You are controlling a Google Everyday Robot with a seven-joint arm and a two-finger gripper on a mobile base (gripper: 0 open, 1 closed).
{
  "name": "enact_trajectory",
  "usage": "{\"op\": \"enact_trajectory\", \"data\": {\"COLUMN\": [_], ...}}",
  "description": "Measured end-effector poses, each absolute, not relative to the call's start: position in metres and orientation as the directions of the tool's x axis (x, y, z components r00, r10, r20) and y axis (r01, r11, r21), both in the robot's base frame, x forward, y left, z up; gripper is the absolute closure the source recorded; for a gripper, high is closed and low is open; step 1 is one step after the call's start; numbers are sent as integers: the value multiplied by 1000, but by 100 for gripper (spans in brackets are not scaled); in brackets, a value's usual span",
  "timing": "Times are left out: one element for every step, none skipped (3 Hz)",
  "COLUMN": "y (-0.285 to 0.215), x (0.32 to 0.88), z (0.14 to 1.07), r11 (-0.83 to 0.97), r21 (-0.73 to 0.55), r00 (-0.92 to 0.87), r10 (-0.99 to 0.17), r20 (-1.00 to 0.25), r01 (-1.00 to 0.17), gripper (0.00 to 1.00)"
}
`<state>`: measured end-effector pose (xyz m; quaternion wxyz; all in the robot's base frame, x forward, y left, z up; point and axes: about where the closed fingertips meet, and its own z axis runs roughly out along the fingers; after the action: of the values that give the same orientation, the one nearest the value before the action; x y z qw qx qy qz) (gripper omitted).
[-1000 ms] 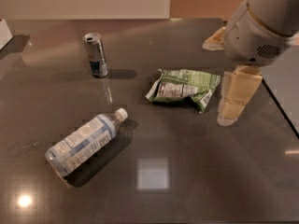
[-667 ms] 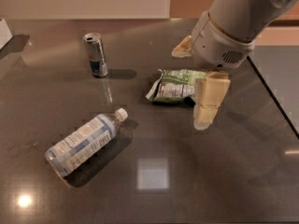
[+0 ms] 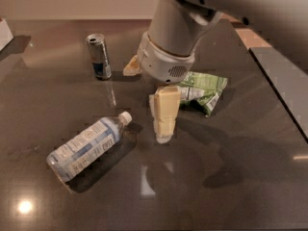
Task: Move blue plastic bottle near green jalapeno chip bag
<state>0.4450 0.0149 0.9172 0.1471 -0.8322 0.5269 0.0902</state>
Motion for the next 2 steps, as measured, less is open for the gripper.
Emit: {"op": "enact_trajectory", "data": {"y": [56,87], "x": [436,425], "z": [901,882], "r11": [-509,-600], "r21": [-143,-137], "r00": [528,614], "r10": [-802,-754], "r20": [-280,-235], "r01": [-849,-788], "gripper": [0,0]}}
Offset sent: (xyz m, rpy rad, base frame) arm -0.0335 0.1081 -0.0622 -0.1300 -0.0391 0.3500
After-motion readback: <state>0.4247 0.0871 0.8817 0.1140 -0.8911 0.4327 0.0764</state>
